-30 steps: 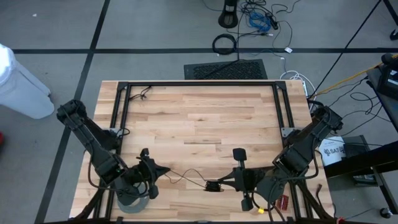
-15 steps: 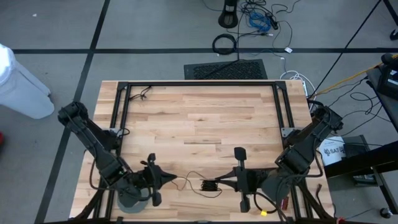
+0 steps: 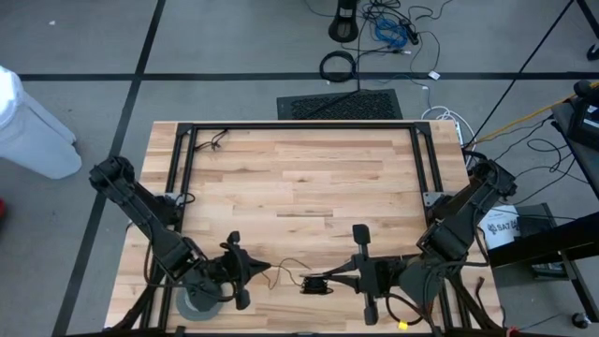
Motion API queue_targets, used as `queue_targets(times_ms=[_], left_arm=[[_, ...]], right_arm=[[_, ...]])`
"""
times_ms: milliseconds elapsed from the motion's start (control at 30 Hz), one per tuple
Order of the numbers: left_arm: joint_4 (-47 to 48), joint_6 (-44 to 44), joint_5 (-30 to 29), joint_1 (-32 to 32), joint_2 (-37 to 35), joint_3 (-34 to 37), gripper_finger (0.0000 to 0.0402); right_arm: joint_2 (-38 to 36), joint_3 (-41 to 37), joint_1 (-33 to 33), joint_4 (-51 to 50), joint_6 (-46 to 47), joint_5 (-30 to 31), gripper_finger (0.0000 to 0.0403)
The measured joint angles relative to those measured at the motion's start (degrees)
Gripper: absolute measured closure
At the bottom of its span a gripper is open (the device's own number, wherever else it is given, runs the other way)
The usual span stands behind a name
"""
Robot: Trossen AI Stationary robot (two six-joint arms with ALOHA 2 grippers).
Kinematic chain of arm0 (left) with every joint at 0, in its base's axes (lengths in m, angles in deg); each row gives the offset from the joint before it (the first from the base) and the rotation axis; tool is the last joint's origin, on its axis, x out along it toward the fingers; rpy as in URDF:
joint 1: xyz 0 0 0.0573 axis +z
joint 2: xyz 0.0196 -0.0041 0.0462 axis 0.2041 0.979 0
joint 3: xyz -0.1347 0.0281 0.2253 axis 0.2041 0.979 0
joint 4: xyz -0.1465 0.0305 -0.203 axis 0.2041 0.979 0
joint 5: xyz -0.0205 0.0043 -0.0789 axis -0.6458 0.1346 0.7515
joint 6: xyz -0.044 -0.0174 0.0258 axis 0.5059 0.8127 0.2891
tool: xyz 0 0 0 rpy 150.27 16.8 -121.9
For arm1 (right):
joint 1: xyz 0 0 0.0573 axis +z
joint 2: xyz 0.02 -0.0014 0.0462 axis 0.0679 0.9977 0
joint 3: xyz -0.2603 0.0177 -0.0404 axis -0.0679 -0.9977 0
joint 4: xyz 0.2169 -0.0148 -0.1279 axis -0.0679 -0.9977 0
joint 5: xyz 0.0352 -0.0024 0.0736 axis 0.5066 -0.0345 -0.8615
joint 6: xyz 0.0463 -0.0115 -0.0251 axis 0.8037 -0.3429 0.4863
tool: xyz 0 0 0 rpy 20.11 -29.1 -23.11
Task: Coil cords
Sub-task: Coil the black wire onto the spool
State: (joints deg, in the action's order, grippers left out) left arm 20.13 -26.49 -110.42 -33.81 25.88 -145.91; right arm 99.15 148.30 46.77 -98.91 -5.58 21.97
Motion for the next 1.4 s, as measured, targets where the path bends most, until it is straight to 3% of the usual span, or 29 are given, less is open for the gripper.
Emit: queue_targets(times_ms=[367,600,833,1033,1200,1400], left_arm=[[-2.08,-0.40,3.62,2.61,2.22,0.00,0.0400],[-11.02,-6.24,5.16,4.48,3.73,0.00,0.0400],[-6.43,-5.91,5.33,4.85,3.77,0.00,0.0400],[-5.53,-4.35,4.16,6.27,3.77,0.00,0.0400],[-12.46,-5.71,4.14,7.33,4.25,0.00,0.0400],[-26.86,-14.38,5.87,8.37,6.53,0.02,0.0400]], right_arm=[[0.10,0.00,-0.02,1.77,-1.98,0.04,0.0403],[0.40,0.00,-0.02,2.98,-3.68,0.07,0.0403],[0.52,0.00,-0.02,3.12,-3.21,-5.59,0.0403],[0.52,0.00,-0.11,3.98,-3.28,-5.56,0.0403],[0.52,0.00,0.00,6.45,-5.08,-5.68,0.0403],[1.49,0.00,-0.60,6.65,-6.94,-4.23,0.0403]])
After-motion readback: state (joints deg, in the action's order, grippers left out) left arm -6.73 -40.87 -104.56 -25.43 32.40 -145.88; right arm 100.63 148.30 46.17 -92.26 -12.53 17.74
